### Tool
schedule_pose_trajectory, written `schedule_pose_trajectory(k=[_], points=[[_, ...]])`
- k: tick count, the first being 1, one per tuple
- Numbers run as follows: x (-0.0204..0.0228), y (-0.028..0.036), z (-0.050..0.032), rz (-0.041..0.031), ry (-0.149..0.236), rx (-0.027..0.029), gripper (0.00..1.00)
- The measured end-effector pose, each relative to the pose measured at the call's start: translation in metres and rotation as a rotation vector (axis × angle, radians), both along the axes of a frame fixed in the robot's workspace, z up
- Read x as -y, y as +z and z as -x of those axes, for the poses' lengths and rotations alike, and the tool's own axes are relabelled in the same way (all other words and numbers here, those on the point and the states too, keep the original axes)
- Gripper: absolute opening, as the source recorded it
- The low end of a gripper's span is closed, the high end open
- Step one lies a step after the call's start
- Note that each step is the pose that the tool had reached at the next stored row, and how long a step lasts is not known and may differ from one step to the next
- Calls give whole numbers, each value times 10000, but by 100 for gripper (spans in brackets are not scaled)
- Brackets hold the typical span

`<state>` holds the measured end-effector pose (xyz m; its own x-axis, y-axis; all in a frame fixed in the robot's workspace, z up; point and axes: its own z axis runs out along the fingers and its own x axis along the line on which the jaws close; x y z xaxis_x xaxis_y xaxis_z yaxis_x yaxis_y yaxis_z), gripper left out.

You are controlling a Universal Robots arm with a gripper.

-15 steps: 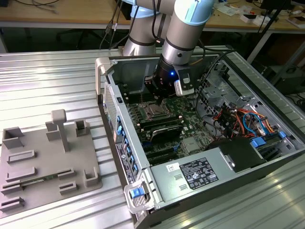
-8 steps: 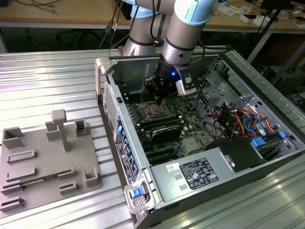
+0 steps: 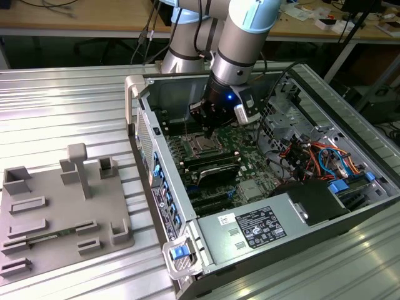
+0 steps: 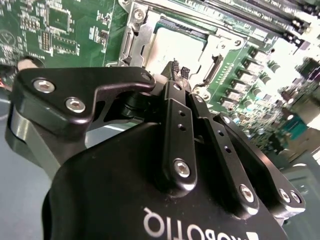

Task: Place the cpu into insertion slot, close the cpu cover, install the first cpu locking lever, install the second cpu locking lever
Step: 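Install the first cpu locking lever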

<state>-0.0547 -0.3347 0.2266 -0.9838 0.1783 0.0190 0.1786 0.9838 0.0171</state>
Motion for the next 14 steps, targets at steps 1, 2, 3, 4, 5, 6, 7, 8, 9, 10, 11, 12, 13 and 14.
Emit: schedule_pose_trajectory(k=[1,2,3,4,5,6,7,8,9,10,11,12,13,14], points=[[0,0,0,1,44,0,11],[0,0,0,1,45,0,11],[0,0,0,0,45,0,11],[0,0,0,0,46,0,11],[0,0,0,1,46,-1,11],[0,0,0,1,46,0,11],[0,0,0,0,46,0,11],[0,0,0,-1,46,0,11],[0,3,0,-2,46,1,11],[0,12,0,-1,51,0,11],[0,24,0,-2,61,0,11],[0,34,0,-1,68,0,11],[0,52,0,-1,80,0,11],[0,65,0,-2,86,0,11]])
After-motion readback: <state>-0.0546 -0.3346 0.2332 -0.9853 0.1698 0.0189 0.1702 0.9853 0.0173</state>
